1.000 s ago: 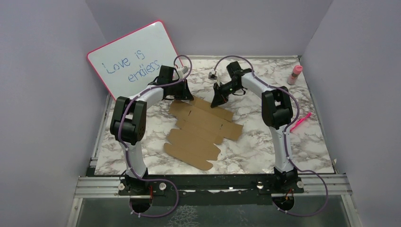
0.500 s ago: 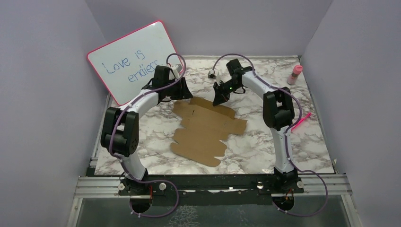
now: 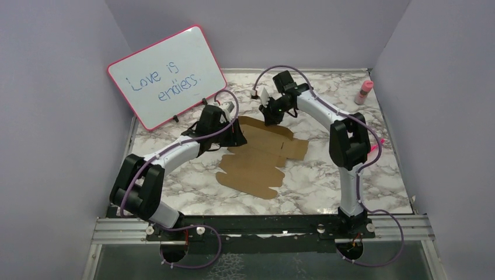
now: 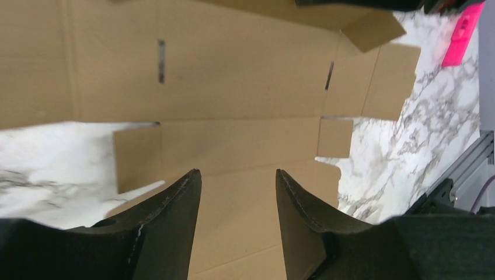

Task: Fold the paper box

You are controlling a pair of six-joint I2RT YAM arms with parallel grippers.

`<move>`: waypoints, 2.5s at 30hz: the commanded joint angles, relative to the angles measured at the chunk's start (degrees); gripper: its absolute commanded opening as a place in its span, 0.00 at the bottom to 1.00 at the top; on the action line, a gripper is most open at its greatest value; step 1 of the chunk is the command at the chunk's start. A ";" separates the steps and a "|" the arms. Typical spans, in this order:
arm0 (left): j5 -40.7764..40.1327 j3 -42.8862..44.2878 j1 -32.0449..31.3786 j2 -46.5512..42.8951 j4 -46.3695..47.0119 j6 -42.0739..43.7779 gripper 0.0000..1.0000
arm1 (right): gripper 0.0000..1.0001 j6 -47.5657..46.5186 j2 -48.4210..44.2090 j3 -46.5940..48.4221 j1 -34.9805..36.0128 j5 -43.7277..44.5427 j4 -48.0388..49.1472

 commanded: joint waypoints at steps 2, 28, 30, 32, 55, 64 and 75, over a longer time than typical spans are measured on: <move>-2.85 -4.65 -3.36 1.01 9.06 -4.18 0.49 | 0.10 -0.72 -3.39 -4.30 2.54 10.48 6.79; -4.08 -17.14 -5.43 4.07 22.74 -8.24 0.37 | 0.10 -6.18 -10.97 -11.69 9.14 29.11 17.24; -4.17 -17.20 -5.52 5.21 23.70 -8.68 0.35 | 0.10 -6.47 -11.52 -12.61 10.18 31.17 17.57; -4.48 -17.51 -5.57 5.96 24.80 -9.20 0.32 | 0.10 -6.53 -12.18 -13.76 11.20 33.85 17.85; -5.86 -20.37 -5.70 12.71 35.58 -14.53 0.27 | 0.08 -6.30 -22.80 -29.92 25.96 51.40 27.13; -9.14 -24.88 -5.70 6.54 39.88 -15.46 0.29 | 0.05 -5.39 -24.81 -34.15 27.88 57.55 29.76; -12.02 -31.88 -2.00 -6.32 42.13 -16.24 0.35 | 0.05 -8.84 -27.49 -37.15 27.96 61.31 35.33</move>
